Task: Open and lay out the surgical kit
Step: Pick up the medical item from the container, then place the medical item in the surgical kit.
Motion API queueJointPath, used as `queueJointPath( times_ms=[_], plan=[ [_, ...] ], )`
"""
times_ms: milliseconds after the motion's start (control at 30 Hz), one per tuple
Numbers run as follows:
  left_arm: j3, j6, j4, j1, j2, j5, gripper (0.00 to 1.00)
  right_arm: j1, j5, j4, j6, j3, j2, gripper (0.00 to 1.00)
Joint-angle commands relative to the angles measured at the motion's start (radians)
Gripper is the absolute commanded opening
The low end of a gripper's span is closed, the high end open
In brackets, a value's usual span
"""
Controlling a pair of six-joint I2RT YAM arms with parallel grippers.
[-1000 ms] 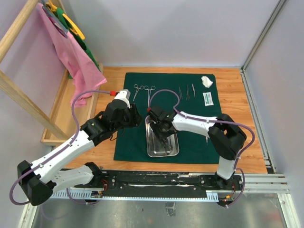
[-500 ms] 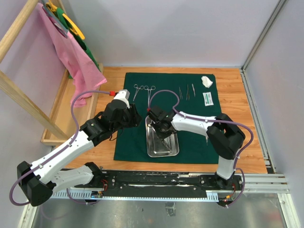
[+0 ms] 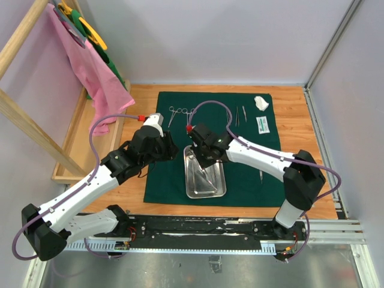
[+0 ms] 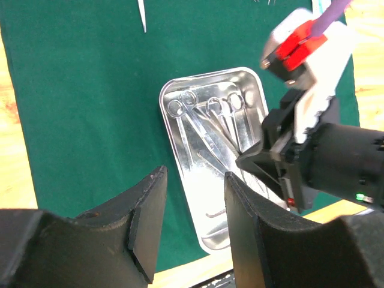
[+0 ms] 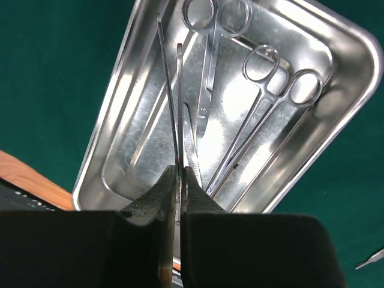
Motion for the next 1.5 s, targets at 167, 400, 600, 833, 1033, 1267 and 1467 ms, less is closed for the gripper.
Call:
queueJointPath(
  times_ms=[167,400,600,833,1033,1267,1467],
  plan=[
    [0.008,0.008,-0.005,0.009,-0.018,-0.006,0.48,-0.059,0.074,-0.135,-0.004,-0.011,-0.145,0.01],
    [0.002,0.01,0.003,0.011,-0.015,0.0,0.48,-0.213,0.132,-0.16,0.049,-0.245,-0.343,0.01],
    [-0.002,0.01,0.023,0.011,0.002,0.019,0.48,-0.304,0.136,-0.122,0.083,-0.395,-0.405,0.01],
    [-0.004,0.009,0.023,0.011,0.003,0.02,0.48,-0.342,0.126,-0.01,0.109,-0.47,-0.332,0.01],
    [-0.012,0.012,0.018,0.011,-0.008,0.014,0.48,-0.347,0.15,0.051,0.143,-0.48,-0.265,0.01],
    [-0.014,0.018,0.019,0.011,-0.008,0.012,0.48,-0.358,0.171,0.083,0.158,-0.495,-0.23,0.14],
    [-0.019,0.017,0.025,0.011,-0.004,0.014,0.48,-0.364,0.152,0.081,0.14,-0.508,-0.243,0.39]
  ],
)
